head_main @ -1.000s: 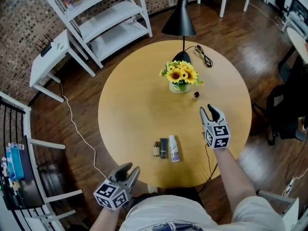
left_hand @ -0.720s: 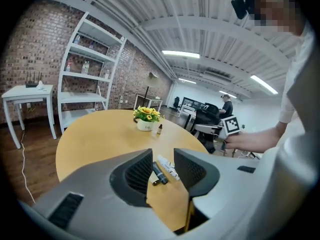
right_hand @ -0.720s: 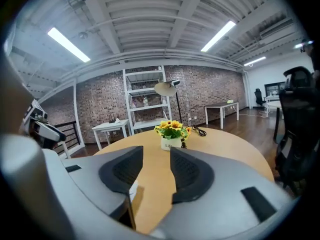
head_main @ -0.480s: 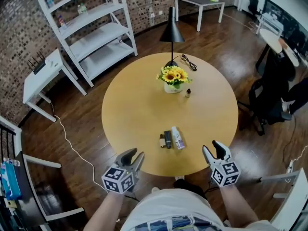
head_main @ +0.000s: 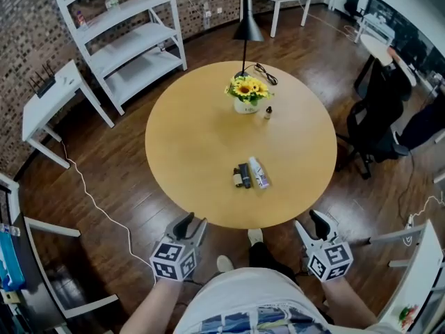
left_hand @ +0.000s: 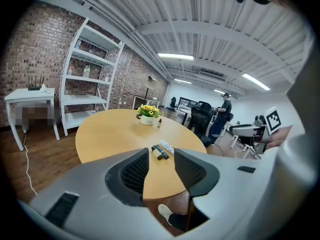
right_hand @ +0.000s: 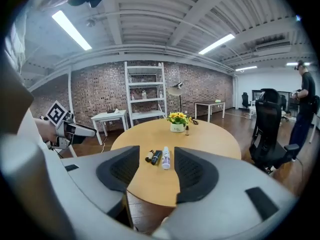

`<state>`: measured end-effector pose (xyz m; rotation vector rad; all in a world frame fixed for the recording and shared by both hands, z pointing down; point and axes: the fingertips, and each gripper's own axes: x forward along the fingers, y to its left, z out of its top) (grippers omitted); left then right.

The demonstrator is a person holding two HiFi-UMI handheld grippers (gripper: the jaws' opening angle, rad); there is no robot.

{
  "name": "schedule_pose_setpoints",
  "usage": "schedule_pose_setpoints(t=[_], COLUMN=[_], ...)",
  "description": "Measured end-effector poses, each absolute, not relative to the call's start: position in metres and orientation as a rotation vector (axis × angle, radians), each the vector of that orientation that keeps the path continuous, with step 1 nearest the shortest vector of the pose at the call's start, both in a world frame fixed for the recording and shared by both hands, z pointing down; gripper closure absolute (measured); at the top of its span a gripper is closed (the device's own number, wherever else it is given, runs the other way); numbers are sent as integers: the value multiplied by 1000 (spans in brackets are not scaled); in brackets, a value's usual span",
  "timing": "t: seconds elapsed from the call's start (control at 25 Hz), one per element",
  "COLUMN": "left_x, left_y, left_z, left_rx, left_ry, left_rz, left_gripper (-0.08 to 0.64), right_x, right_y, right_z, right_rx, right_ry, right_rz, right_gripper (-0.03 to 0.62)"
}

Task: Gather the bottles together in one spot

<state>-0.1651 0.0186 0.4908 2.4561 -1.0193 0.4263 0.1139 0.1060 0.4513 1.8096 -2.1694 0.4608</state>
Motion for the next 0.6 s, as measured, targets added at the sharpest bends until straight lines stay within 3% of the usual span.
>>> schedule_pose_setpoints(t=[0.6], left_x=[-192], left_y=[63], left_z=[499], left_rx=[2416], left_ry=[-974], left_rz=[408], left_gripper=[422], right_x=[46], right_y=[91], right_z=[474], right_rx=[1608], right_ry=[-2212], right_rz=[441], right_gripper=[351])
